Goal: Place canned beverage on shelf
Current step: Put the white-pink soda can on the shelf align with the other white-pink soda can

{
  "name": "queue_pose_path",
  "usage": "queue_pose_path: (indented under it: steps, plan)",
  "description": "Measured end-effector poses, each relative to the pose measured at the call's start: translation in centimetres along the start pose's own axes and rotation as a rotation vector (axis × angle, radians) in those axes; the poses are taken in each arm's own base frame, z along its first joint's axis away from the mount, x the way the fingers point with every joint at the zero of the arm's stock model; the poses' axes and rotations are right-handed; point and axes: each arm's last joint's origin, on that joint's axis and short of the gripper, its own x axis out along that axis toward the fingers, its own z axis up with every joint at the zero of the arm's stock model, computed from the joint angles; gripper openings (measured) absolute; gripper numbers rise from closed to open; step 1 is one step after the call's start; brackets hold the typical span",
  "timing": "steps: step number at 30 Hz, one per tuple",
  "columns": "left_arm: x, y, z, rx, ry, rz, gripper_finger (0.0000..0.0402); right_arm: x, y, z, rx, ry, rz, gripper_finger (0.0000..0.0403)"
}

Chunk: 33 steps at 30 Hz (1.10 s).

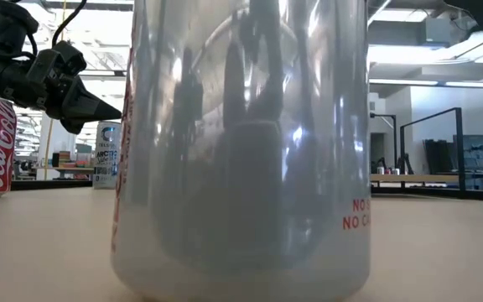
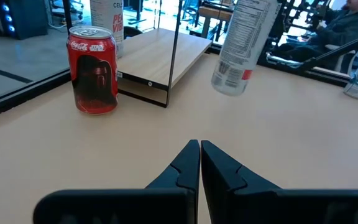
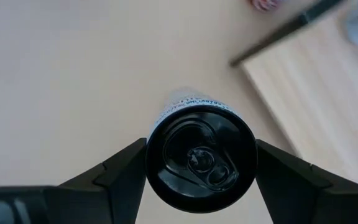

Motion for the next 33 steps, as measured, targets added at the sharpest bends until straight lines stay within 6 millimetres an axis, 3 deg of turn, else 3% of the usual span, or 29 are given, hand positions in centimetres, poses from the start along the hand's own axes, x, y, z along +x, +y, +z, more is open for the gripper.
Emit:
queue_pose_path:
  steps: [8,14,22,33]
  plan:
    - [0.0,0.0,0.0,0.000,0.000,0.001,0.0000,-0.1,2.4,-0.3,-0.048,-0.049,0.098,0.0290]
    - [0.0,0.0,0.0,0.000,0.000,0.000,0.0000,3.2,3.9,0.7,-0.078,-0.053,0.099,0.0291]
    - [0.0,0.0,0.0,0.000,0.004,0.000,0.0000,5.7,4.3,1.3,-0.102,-0.036,0.080,0.0291]
    - [0.0,0.0,0.0,0.000,0.005,0.001,0.0000,6.0,5.0,1.3,-0.144,-0.043,0.123,0.0292]
